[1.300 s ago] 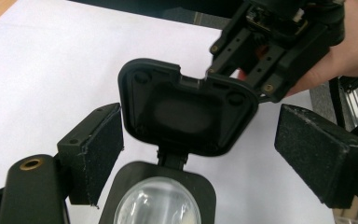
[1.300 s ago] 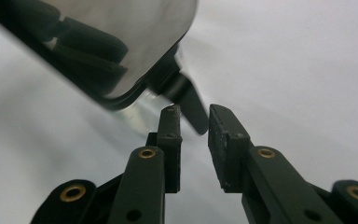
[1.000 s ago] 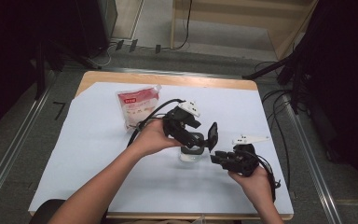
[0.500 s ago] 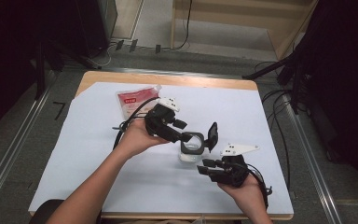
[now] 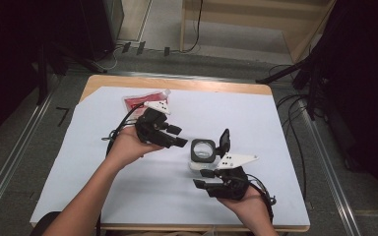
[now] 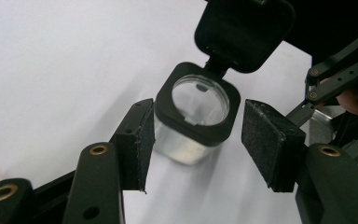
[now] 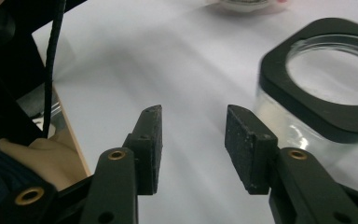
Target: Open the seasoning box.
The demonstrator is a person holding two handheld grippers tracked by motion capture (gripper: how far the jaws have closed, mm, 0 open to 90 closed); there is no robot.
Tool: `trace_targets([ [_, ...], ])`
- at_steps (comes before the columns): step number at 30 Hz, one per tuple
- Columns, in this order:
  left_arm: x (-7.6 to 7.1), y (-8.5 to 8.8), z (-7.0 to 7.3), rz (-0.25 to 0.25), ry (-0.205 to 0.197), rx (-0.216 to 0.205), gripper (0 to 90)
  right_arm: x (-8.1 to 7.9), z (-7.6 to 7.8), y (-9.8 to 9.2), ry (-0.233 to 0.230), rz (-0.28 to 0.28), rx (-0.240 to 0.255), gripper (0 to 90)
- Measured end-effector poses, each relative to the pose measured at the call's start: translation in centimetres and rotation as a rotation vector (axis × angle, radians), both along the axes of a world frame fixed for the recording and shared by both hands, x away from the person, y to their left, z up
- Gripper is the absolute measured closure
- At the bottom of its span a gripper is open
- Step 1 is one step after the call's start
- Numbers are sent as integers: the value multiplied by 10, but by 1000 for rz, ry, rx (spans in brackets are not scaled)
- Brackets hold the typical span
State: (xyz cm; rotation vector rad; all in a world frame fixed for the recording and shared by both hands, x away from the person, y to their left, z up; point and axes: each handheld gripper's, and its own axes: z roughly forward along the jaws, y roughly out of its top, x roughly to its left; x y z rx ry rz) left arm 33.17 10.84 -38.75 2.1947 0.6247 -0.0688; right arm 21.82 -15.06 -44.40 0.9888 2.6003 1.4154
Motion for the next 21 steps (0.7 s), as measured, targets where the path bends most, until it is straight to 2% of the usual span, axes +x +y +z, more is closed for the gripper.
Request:
trace_targets([
  [3,-1,10,1,21,-6,8,456,0,-3,10,-3,31,-18,549],
  [6,-2,22,3,48,-17,-3,453,0,-4,19,-7,58,-28,542],
  [9,-3,35,5,70,-10,-26,455,0,-5,31,-7,85,-35,537],
  [15,-4,63,8,111,-3,-19,455,3,-8,41,6,96,-44,524],
  [16,-4,63,8,111,-3,-19,455,3,-8,41,6,96,-44,524],
  [21,-3,82,12,153,-2,-40,455,6,-11,50,9,117,-46,520],
])
